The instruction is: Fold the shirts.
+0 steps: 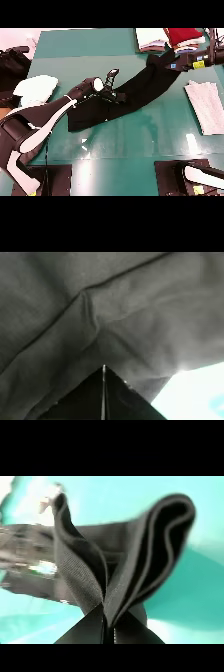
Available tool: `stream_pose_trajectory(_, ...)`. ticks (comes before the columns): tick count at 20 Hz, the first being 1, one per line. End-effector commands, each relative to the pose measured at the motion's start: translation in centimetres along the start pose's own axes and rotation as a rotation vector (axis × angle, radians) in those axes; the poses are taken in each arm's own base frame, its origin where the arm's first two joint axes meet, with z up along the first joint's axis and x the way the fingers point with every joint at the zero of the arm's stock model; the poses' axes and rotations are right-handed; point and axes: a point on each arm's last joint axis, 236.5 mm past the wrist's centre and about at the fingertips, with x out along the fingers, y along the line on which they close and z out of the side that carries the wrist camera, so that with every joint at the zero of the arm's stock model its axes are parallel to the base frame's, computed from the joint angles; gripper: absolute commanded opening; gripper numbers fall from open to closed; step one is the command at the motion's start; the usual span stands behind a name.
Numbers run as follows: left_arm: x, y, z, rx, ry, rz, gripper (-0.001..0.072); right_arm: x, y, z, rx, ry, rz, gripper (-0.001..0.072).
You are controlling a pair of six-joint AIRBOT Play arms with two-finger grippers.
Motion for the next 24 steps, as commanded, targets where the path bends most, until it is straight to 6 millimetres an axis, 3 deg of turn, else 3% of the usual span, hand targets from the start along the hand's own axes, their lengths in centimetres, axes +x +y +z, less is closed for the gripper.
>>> stream_pose_trajectory(1, 0.3, 0.3, 0.0, 0.005, 0.008, 0.005, 0.0024, 0.0, 5.3, 0.9, -0.044, -0.027, 0.053, 0.0016)
stream_pose_trajectory(4, -1.8, 1.4, 1.3, 0.035, 0.012, 0.035, 0.0024, 1.1, 8.8, 1.3, -0.061, -0.045, 0.129, 0.0016)
stream_pose_trajectory(7, -8.0, 4.7, 4.5, 0.057, -0.052, 0.119, 0.0024, 2.8, 12.5, 1.1, -0.109, -0.05, 0.192, 0.0016)
stream_pose_trajectory(10, -18.9, 9.0, 8.6, 0.068, -0.216, 0.255, 0.0025, 6.4, 17.1, -0.3, -0.164, -0.013, 0.267, 0.0016)
stream_pose_trajectory(12, -27.4, 11.2, 10.4, 0.06, -0.359, 0.342, 0.0025, 10.7, 21.1, -2.2, -0.195, 0.023, 0.326, 0.0017)
stream_pose_trajectory(14, -35.0, 12.2, 11.0, 0.043, -0.498, 0.405, 0.0025, 15.6, 26.4, -4.7, -0.198, 0.041, 0.427, 0.0019)
stream_pose_trajectory(15, -38.2, 12.4, 10.9, 0.038, -0.554, 0.432, 0.0025, 18.2, 28.9, -6.3, -0.22, 0.041, 0.477, 0.0096)
stream_pose_trajectory(16, -40.5, 12.4, 10.7, 0.036, -0.596, 0.454, 0.0025, 20.4, 30.5, -7.6, -0.225, 0.039, 0.498, 0.0294)
stream_pose_trajectory(17, -42.2, 12.3, 10.5, 0.034, -0.628, 0.467, 0.0025, 22.4, 31.3, -9.0, -0.24, 0.057, 0.494, 0.0373)
stream_pose_trajectory(19, -43.6, 11.6, 10.0, 0.051, -0.647, 0.485, 0.0025, 23.6, 31.5, -10.1, -0.275, 0.1, 0.493, 0.0364)
stream_pose_trajectory(20, -43.5, 11.2, 9.7, 0.055, -0.637, 0.479, 0.0025, 23.6, 30.4, -10.0, -0.298, 0.115, 0.471, 0.0363)
stream_pose_trajectory(22, -42.4, 10.4, 9.4, 0.075, -0.608, 0.465, 0.0025, 22.6, 26.3, -9.5, -0.311, 0.157, 0.401, 0.0363)
stream_pose_trajectory(24, -41.3, 9.1, 9.5, 0.105, -0.6, 0.44, 0.0025, 21.2, 19.3, -8.7, -0.258, 0.185, 0.275, 0.0363)
